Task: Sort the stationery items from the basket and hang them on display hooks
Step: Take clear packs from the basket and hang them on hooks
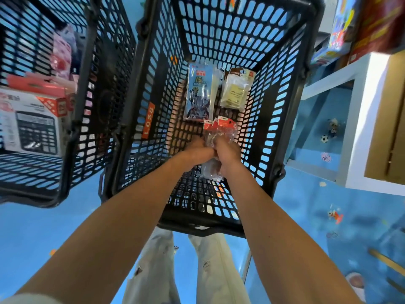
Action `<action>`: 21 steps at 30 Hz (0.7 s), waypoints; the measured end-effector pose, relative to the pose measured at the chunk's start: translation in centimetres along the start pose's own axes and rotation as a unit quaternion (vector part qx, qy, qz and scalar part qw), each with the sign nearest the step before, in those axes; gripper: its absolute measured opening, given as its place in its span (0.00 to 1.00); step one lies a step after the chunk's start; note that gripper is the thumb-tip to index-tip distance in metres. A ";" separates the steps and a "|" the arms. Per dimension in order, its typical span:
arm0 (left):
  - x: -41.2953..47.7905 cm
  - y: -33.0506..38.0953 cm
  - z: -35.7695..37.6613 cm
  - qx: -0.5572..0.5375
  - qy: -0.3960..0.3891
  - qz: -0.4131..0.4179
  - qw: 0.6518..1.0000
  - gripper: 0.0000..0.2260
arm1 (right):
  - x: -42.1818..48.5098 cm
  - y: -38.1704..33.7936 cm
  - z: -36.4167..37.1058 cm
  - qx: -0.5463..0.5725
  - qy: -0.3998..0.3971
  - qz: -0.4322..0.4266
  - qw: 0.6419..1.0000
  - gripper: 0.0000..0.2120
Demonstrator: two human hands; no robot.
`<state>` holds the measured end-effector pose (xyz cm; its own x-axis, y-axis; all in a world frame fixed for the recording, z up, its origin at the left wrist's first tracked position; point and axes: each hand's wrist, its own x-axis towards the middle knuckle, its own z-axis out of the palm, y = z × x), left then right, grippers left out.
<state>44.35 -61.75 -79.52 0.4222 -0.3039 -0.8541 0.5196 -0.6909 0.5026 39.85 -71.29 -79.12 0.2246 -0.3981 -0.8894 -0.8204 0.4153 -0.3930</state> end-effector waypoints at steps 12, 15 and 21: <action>-8.8 4.8 -4.8 -0.165 0.001 0.054 0.985 0.33 | -8.7 -6.1 -2.3 0.034 -0.175 -0.068 0.982 0.06; -11.4 5.0 -6.3 -0.164 0.007 0.057 0.985 0.26 | -11.4 -7.2 -2.8 0.006 -0.227 -0.082 0.970 0.06; -17.6 2.9 -8.7 -0.230 0.012 0.061 0.971 0.55 | -17.2 -7.5 -2.1 -0.027 -0.284 -0.108 0.952 0.07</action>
<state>44.92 -52.71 -61.88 0.5160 -0.3450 -0.7840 0.7394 -0.2826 0.6110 41.02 -69.25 -60.44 0.6268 0.0434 -0.7780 -0.7454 0.3241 -0.5825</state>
